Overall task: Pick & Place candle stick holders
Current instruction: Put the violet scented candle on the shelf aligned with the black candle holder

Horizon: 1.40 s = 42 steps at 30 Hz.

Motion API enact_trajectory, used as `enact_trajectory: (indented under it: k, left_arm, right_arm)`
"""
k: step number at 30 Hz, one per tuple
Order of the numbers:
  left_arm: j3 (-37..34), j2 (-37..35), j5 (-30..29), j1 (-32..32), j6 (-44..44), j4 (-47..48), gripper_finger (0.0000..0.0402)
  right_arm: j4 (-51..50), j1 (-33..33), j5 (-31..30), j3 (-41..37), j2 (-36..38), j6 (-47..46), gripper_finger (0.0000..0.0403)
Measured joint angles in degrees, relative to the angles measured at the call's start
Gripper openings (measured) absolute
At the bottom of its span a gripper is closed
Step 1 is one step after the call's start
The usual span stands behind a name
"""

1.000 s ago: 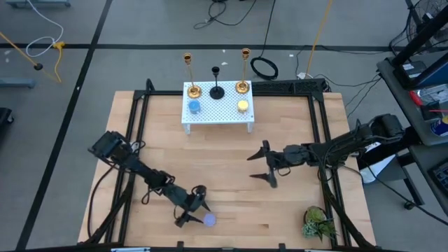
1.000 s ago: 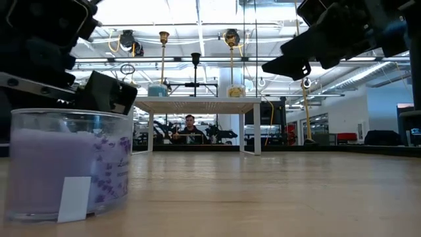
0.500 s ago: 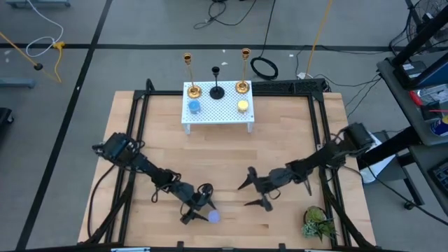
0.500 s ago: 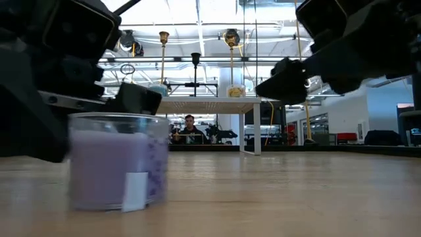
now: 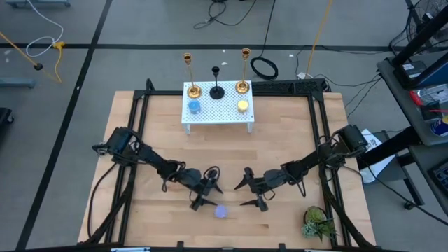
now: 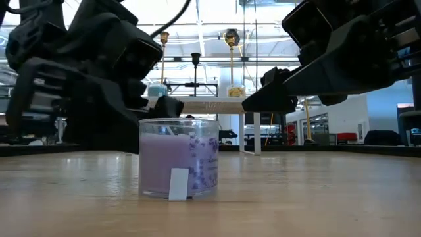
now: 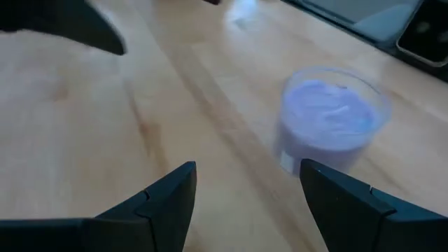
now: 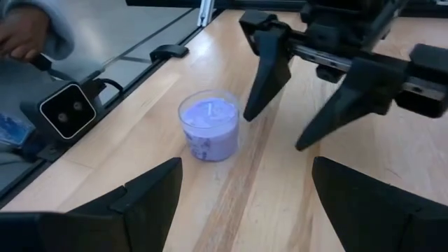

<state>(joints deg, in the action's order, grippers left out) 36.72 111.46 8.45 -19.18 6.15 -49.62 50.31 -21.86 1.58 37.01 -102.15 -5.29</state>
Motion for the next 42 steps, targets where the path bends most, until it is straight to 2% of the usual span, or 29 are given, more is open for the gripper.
enact_trajectory:
  k: [6,9,11,14,16,19,22,26,32,42]
  left_arm:
    - [-0.04,0.00,8.07,-0.98,-5.90,0.47,0.0257]
    - [-0.04,0.00,8.85,-3.29,-8.16,-0.67,0.0257]
    - [0.01,0.00,7.22,-5.24,-8.75,-1.49,0.0257]
    - [0.77,0.00,1.77,-6.93,-3.47,-1.49,0.0257]
    - [1.51,0.00,1.00,-6.74,-0.40,-1.56,0.0257]
    - [2.22,-0.02,2.92,-5.65,-0.25,-0.82,0.0257]
    - [2.77,-0.02,4.34,-4.93,0.45,-0.64,0.0257]
    - [4.05,-0.02,6.56,-4.07,4.02,-0.38,0.0257]
    - [5.81,-0.04,8.40,-3.19,6.34,3.92,0.0257]
    - [6.26,-0.04,9.33,-2.66,12.20,5.39,0.0257]
  right_arm:
    - [-0.43,0.09,0.00,0.00,0.00,0.16,0.0314]
    - [-0.47,0.25,0.00,0.00,0.00,0.16,0.0314]
    - [-0.42,0.28,-0.01,0.00,0.00,0.23,0.0314]
    - [-0.42,0.47,0.00,0.00,0.00,0.90,0.0314]
    - [-0.38,0.49,0.03,0.00,0.00,0.31,0.0314]
    - [-0.18,-0.23,0.99,0.00,0.00,-1.85,0.0314]
    - [0.96,-2.63,1.49,0.34,-0.49,0.07,0.0314]
    - [0.38,-4.86,1.48,4.60,-5.28,2.03,0.0314]
    - [1.94,-3.80,3.22,10.03,-10.87,4.19,0.0314]
    - [1.05,-1.09,3.02,10.38,-13.00,1.47,0.0314]
